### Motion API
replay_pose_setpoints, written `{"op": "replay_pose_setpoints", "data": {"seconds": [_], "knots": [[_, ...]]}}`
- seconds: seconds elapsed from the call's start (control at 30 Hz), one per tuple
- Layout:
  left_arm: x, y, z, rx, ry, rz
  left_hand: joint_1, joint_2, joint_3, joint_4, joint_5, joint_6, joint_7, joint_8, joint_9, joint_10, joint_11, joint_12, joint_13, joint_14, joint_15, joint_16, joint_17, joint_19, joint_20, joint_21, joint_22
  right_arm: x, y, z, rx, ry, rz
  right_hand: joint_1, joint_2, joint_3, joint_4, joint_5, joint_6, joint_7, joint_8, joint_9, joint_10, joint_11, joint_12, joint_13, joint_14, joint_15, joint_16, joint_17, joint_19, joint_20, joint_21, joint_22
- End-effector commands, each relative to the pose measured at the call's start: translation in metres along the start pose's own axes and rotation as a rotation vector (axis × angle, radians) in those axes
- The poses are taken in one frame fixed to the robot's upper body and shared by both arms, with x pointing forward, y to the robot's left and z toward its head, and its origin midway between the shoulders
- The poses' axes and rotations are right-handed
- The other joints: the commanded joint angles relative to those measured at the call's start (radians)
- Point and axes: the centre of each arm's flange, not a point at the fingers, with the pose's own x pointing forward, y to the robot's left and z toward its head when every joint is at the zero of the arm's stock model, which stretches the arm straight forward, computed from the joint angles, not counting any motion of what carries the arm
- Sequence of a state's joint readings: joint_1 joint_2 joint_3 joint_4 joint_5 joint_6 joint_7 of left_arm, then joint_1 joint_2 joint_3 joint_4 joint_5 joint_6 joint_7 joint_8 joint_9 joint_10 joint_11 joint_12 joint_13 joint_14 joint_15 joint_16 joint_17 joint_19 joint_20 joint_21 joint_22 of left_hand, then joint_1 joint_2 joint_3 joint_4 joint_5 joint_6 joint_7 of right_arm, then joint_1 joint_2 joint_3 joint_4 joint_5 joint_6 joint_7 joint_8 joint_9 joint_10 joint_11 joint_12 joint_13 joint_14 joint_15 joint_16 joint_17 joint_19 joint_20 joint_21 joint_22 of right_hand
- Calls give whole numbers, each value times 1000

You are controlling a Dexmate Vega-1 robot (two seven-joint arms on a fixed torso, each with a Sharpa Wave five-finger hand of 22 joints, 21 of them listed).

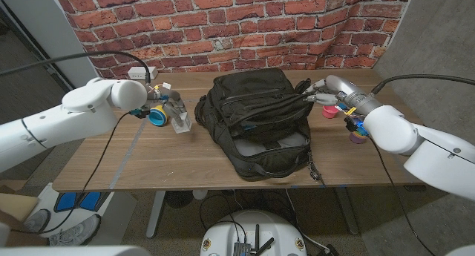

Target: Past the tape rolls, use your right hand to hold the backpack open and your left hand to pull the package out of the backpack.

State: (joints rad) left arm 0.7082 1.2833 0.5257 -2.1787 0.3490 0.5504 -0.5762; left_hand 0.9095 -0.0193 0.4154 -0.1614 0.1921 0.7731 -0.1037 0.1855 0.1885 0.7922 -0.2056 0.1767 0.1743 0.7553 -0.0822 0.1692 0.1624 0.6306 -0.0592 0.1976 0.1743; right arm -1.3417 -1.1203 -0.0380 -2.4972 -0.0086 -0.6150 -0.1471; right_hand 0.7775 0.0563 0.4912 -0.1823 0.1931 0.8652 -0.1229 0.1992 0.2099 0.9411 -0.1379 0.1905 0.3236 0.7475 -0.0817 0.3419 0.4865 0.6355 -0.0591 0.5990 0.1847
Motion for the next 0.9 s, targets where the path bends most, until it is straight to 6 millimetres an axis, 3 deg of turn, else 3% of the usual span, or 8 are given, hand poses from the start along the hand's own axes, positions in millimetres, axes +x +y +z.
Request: {"op": "replay_pose_setpoints", "data": {"seconds": [0.03, 0.13, 0.2, 0.33, 0.5, 0.9], "knots": [[8, 0, -4, 27, 9, -8, 0, 3, 9, -4, 3, -3, 1, 5, 3, -10, 3, 0, 5, -7, -145, -3, 0, -7, -152, -1, 3, -6, -8, -2, -19, 31, 51, 9, -28, -20, 4, 6, -26, 0, -5, 1, -34, 1, -7, -6, -39, -122, -15, 3, -18, -92, -4, -2], [9, -2, -5, 22, 8, -13, 1, 2, 9, -4, 3, -6, 0, 5, 3, -13, 1, 0, 5, -10, -145, -3, 0, -8, -152, -1, 3, -6, -10, -3, -18, 36, 76, 13, -39, -38, 9, 9, -41, -6, -5, -1, -71, -2, -12, -13, -84, -116, -29, 4, -32, -83, -12, -5], [9, -2, -5, 24, 7, -15, 1, 2, 9, -4, 3, -6, 0, 5, 3, -19, 2, -1, 5, -11, -145, -3, 0, -9, -152, -1, 3, -6, -12, -3, -21, 41, 94, 17, -51, -57, 12, 13, -92, -14, -14, -4, -137, -4, -18, -25, -151, -91, -53, 1, -59, -63, -28, -8], [10, -4, -7, 20, 12, -17, 1, 0, 10, -6, 3, -12, -1, 5, 3, -28, 2, -3, 5, -17, -145, -4, 0, -13, -152, -2, 3, -5, -13, -5, -20, 52, 111, 28, -62, -72, 11, 16, -138, -11, -17, -7, -199, 1, -22, -37, -206, -64, -74, -6, -85, -41, -46, -11], [12, -8, -8, 17, 14, -34, 0, -2, 9, -5, 3, -18, -2, 4, 4, -34, 3, -3, 5, -22, -144, -4, 0, -17, -152, -3, 3, -5, -15, -6, -27, 68, 124, 33, -72, -86, 12, 15, -165, -18, -16, -9, -242, 5, -21, -46, -236, -52, -86, -14, -98, -24, -59, -13], [12, -15, -10, 64, 33, -22, -4, -14, 6, -6, 2, -50, -4, 1, 4, -68, 1, -4, 5, -57, -143, -6, 1, -36, -153, -6, 3, -9, -21, -9, -40, 92, 120, 29, -72, -105, 23, 9, -229, -12, -20, -12, -308, 24, -18, -61, -271, -45, -98, -24, -97, -12, -71, -12]]}}
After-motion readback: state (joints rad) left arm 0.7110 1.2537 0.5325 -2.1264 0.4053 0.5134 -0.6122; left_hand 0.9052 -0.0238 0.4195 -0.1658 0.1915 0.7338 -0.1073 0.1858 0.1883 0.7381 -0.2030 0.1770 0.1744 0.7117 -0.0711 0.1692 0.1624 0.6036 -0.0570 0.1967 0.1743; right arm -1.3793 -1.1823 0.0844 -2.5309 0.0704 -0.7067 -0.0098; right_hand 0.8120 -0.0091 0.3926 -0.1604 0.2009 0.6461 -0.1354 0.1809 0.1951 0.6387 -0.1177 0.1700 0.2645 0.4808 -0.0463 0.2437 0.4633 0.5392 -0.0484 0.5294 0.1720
